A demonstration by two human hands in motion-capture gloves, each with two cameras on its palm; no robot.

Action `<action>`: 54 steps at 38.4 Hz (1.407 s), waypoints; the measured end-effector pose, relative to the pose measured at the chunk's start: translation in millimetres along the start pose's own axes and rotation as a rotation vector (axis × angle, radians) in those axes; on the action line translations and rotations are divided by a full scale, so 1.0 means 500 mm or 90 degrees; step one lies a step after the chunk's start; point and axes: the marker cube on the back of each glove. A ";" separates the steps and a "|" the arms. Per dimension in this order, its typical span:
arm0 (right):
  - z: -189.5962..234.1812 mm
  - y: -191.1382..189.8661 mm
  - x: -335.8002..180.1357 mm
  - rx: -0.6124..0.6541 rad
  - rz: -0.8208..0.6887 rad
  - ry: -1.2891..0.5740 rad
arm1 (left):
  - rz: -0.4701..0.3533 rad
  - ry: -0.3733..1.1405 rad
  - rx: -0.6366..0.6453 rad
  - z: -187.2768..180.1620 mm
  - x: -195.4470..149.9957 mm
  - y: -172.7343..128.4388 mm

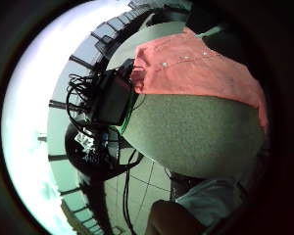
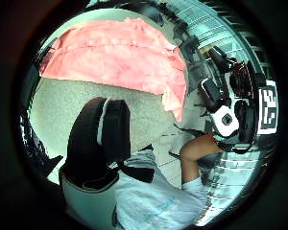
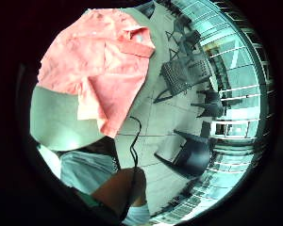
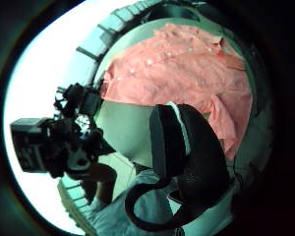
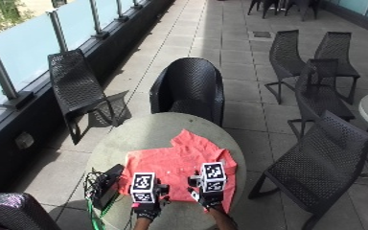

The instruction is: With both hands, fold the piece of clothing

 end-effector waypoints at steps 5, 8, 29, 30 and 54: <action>-0.007 0.004 -0.001 0.003 0.001 0.008 | 0.010 0.011 -0.012 0.013 0.003 -0.004; -0.011 0.004 -0.004 0.009 -0.001 0.007 | 0.010 0.006 -0.019 0.019 0.002 -0.005; -0.028 0.023 -0.004 0.021 -0.022 0.017 | 0.012 -0.008 -0.010 -0.004 0.006 0.012; -0.031 0.027 -0.003 0.022 -0.023 0.016 | 0.012 -0.009 -0.008 -0.008 0.006 0.017; 0.202 -0.039 0.128 -0.121 0.056 0.049 | -0.019 -0.062 -0.068 0.209 -0.037 -0.106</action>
